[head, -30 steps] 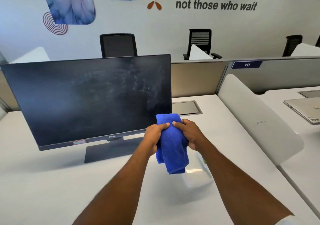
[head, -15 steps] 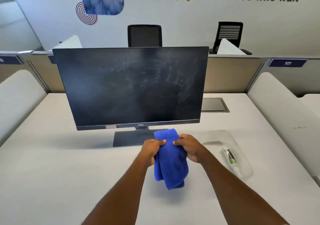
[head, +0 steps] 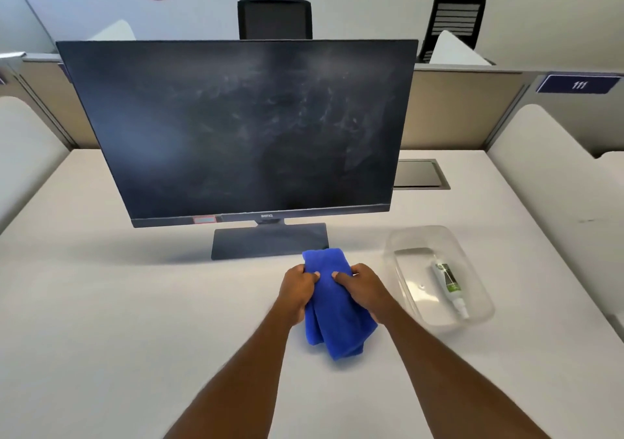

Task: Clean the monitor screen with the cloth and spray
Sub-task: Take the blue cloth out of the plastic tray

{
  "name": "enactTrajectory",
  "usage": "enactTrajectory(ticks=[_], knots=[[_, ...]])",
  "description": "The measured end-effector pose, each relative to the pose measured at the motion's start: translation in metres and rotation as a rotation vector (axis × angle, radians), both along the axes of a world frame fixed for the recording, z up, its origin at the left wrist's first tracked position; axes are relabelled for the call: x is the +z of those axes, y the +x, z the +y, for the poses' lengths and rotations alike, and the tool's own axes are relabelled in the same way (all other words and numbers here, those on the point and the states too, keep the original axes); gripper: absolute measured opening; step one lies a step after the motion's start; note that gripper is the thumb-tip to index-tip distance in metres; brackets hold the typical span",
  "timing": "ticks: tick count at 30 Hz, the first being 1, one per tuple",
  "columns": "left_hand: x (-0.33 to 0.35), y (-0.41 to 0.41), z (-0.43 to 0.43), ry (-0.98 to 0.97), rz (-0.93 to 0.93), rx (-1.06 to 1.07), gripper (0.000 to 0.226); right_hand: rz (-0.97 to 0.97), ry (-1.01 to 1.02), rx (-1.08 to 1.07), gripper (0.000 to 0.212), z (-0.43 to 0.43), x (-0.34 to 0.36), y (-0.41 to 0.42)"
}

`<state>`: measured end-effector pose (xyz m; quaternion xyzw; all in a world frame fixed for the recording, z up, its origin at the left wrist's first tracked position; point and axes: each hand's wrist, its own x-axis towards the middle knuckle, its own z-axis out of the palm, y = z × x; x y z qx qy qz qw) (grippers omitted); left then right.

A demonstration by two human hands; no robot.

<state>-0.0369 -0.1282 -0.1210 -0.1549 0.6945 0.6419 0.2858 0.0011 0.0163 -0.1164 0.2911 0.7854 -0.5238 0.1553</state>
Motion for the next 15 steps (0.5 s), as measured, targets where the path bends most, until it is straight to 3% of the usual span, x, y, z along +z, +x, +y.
enactTrajectory(ticks=[4, 9, 12, 15], knots=[[-0.007, 0.004, -0.001, -0.076, 0.086, -0.046, 0.016, -0.102, -0.232, 0.051, 0.044, 0.005, 0.005, 0.012], [-0.017, 0.007, -0.005, -0.190, 0.171, -0.129, 0.020, -0.040, -0.290, 0.042, 0.046, 0.004, -0.006, 0.018], [-0.018, 0.011, -0.009, -0.349, 0.290, -0.198, 0.031, -0.009, -0.179, 0.053, 0.045, -0.005, -0.012, 0.021], [-0.018, 0.015, -0.011, -0.533, 0.414, -0.268, 0.044, 0.003, 0.153, 0.146, 0.050, -0.011, -0.017, 0.019]])
